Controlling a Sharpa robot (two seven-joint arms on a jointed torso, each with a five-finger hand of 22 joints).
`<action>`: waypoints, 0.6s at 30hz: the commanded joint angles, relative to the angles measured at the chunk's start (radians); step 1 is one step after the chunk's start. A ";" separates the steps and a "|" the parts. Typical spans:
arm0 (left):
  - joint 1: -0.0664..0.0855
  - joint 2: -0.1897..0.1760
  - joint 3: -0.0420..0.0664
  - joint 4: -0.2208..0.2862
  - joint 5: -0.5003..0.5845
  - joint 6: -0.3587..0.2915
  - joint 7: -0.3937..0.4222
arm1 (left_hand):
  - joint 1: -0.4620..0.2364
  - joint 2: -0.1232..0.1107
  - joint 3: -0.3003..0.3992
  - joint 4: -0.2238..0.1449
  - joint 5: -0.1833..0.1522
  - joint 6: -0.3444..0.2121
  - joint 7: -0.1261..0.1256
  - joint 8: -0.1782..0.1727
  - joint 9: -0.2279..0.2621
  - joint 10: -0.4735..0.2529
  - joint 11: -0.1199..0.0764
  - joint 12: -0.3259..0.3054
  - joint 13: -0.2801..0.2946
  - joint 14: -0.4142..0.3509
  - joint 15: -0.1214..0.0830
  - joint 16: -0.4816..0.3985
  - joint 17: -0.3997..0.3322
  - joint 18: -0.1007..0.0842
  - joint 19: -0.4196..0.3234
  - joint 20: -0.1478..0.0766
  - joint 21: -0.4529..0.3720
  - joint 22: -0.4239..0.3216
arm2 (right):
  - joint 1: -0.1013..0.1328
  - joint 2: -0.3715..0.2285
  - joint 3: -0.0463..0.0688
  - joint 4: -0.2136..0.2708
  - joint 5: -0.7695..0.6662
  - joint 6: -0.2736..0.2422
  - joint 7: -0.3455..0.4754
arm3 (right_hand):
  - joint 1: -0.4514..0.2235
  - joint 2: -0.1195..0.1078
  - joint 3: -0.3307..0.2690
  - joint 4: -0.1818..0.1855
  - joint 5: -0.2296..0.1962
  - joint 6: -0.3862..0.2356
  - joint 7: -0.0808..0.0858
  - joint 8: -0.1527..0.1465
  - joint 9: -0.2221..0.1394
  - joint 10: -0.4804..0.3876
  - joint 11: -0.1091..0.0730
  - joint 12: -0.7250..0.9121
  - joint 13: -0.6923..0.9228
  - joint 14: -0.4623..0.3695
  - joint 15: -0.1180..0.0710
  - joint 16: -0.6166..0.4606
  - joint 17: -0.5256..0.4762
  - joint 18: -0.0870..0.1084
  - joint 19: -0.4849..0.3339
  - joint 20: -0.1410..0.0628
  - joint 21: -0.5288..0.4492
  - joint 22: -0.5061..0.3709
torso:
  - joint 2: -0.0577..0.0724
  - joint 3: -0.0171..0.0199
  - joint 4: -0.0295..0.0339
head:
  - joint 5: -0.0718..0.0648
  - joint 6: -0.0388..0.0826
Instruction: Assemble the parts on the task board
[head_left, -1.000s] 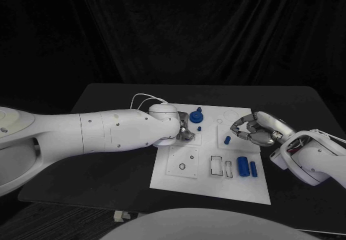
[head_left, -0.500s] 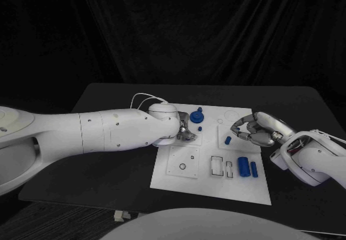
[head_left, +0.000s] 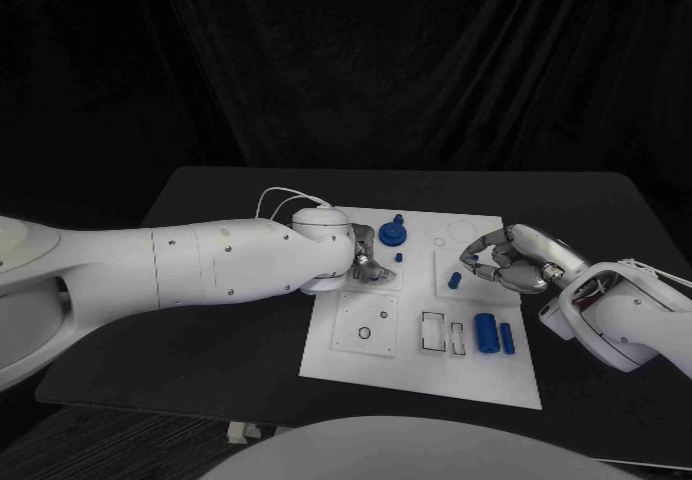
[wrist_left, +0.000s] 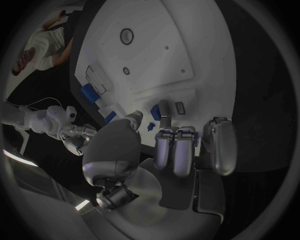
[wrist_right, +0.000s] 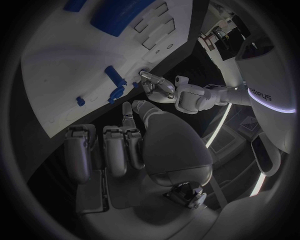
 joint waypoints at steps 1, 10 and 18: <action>-0.009 -0.005 -0.006 0.006 -0.009 -0.006 0.014 | -0.019 0.000 -0.029 0.000 -0.007 0.011 -0.002 0.011 0.007 0.102 0.002 0.004 0.263 0.106 0.003 0.003 0.263 0.004 0.030 0.002 -0.002 0.198 | -0.003 -0.001 0.000 0.001 -0.001 0.006 -0.012 | 0.009 -0.004 0.006 0.000 0.003 0.001 0.006 -0.002 0.001 0.108 0.007 0.003 0.263 0.104 0.008 0.003 0.263 -0.010 0.092 0.009 -0.006 0.255 | 0.000 -0.0002 -0.0003 | -0.002 0.000; -0.007 -0.019 -0.005 0.018 -0.035 -0.048 0.036 | -0.038 0.000 -0.100 0.000 -0.011 0.018 -0.009 0.036 0.037 0.102 -0.003 0.004 0.263 0.106 -0.003 0.003 0.263 0.003 0.033 -0.003 0.002 0.199 | -0.004 -0.002 0.000 0.000 -0.001 0.007 -0.012 | 0.009 -0.004 0.006 0.000 0.003 0.001 0.006 -0.002 0.001 0.108 0.007 0.003 0.263 0.104 0.008 0.003 0.263 -0.010 0.092 0.009 -0.006 0.255 | 0.000 -0.0002 -0.0005 | -0.005 0.000; 0.003 -0.032 -0.005 0.028 -0.039 -0.054 0.035 | -0.037 0.008 -0.147 0.000 -0.012 0.027 -0.017 0.064 0.067 0.102 -0.011 0.004 0.263 0.106 -0.009 0.003 0.263 0.003 0.034 -0.009 0.004 0.200 | -0.005 0.000 0.000 -0.002 -0.001 0.009 -0.012 | 0.008 -0.004 0.006 0.000 0.003 0.001 0.006 -0.002 0.001 0.108 0.007 0.003 0.263 0.104 0.008 0.003 0.263 -0.010 0.092 0.009 -0.005 0.255 | 0.000 -0.0001 -0.0003 | -0.007 0.000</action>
